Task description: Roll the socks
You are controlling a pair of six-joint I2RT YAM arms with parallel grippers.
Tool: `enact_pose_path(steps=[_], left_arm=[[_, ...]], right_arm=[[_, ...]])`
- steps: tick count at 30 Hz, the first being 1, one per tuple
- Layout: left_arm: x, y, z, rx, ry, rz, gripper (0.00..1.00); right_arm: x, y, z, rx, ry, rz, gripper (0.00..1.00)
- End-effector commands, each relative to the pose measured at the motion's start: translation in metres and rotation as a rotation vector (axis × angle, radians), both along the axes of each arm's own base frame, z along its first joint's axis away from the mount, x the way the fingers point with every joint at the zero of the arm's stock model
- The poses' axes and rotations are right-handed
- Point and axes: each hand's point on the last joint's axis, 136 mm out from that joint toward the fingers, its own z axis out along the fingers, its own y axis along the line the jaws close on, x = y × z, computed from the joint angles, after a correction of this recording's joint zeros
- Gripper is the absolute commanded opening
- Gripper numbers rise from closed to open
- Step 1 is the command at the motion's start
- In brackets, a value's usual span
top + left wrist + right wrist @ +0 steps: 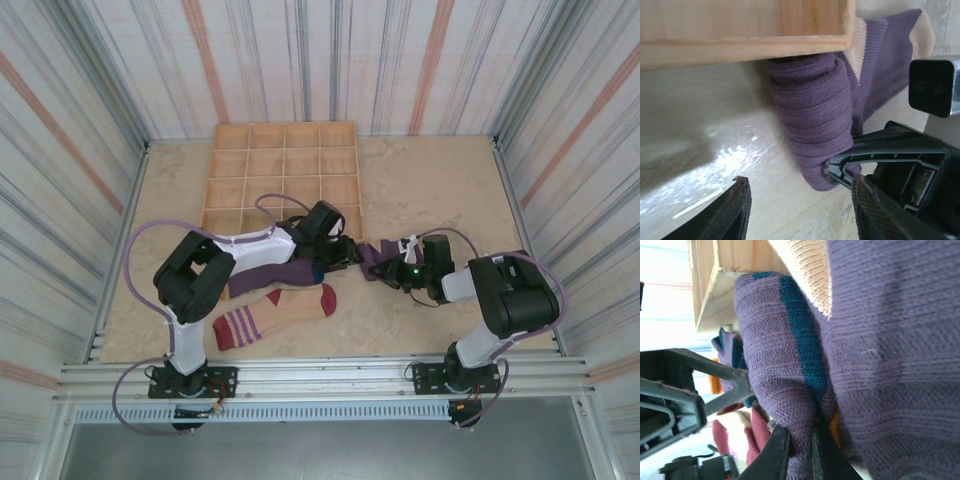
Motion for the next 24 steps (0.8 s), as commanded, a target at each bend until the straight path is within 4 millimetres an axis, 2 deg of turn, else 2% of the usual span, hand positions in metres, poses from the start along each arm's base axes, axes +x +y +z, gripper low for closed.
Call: enact_pose_path(steps=[1, 8, 15, 21, 24], left_arm=[[0.012, -0.013, 0.004, -0.017, -0.041, 0.017, 0.56], [0.020, -0.017, -0.015, 0.015, -0.025, 0.044, 0.53], [0.019, -0.014, -0.036, 0.047, 0.016, 0.068, 0.49], [0.025, -0.016, -0.040, 0.056, 0.009, 0.080, 0.49], [0.027, -0.019, -0.036, 0.055, 0.004, 0.077, 0.45]], right_arm=[[-0.030, -0.008, -0.031, 0.016, 0.246, -0.044, 0.00], [-0.030, -0.012, -0.035, 0.043, 0.282, -0.061, 0.00], [-0.026, -0.012, -0.036, 0.073, 0.289, -0.062, 0.00], [-0.025, -0.010, -0.034, 0.084, 0.295, -0.054, 0.00], [-0.023, -0.010, -0.031, 0.083, 0.291, -0.052, 0.00]])
